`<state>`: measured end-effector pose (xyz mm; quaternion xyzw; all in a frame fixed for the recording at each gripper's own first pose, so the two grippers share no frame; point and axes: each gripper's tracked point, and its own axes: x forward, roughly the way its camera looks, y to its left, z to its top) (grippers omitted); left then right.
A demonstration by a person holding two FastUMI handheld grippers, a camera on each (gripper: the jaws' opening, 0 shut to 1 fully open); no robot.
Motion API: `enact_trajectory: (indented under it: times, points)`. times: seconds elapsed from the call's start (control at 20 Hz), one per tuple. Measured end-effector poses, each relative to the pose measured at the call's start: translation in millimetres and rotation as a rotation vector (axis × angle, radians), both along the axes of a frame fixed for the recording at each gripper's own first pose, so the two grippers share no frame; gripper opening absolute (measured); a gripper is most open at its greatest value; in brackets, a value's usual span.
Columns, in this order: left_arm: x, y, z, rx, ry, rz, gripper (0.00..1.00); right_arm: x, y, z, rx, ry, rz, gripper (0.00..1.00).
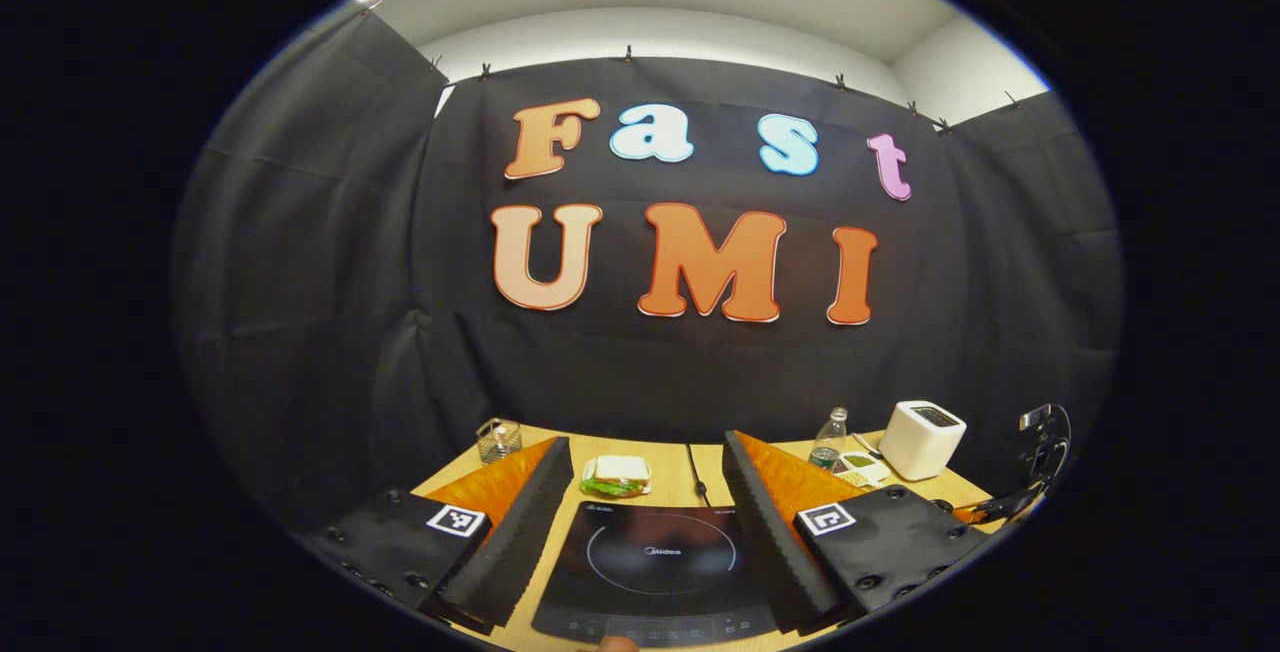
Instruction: First push the handle of the pot to place it horizontally, then grasp the pot with both hands and set it on the induction cooktop.
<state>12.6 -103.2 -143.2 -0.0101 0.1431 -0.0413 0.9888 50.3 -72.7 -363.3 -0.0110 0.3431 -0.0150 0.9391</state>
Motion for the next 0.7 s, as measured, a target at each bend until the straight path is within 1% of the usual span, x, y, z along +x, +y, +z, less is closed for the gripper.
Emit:
enact_trajectory:
  times: [0.15,0.3,0.35,0.4,0.45,0.5,0.6,0.65,0.7]
  points:
    - [-2.7,-27.9,-23.4,-0.037,0.048,-0.028,0.99,0.3,2.5,16.9,0.020,-0.043,0.001,0.00]
    - [-3.7,-52.7,-49.0,-0.047,0.079,-0.045,0.98,4.2,4.2,19.8,0.019,-0.064,0.010,0.03]
    - [-5.7,-62.8,-60.1,-0.049,0.096,-0.055,0.98,6.7,5.3,20.7,0.015,-0.072,0.013,0.06]
    - [-6.6,-72.8,-72.2,-0.054,0.118,-0.066,0.98,7.4,6.1,19.6,0.014,-0.074,0.015,0.16]
    - [-9.2,-84.6,-85.9,-0.062,0.147,-0.081,0.98,7.9,6.7,18.9,0.015,-0.074,0.016,0.19]
    - [-11.5,-94.7,-100.1,-0.070,0.177,-0.094,0.98,9.4,7.7,16.9,0.014,-0.074,0.018,0.30]
    - [-13.7,-111.8,-127.9,-0.069,0.231,-0.117,0.98,13.1,7.0,14.7,0.012,-0.076,0.016,0.36]
    - [-14.3,-118.1,-140.2,-0.064,0.251,-0.122,0.98,13.8,7.3,14.5,0.014,-0.077,0.017,0.45]
    - [-14.7,-125.2,-153.3,-0.061,0.270,-0.130,0.98,16.9,7.5,13.0,0.016,-0.080,0.016,0.50]
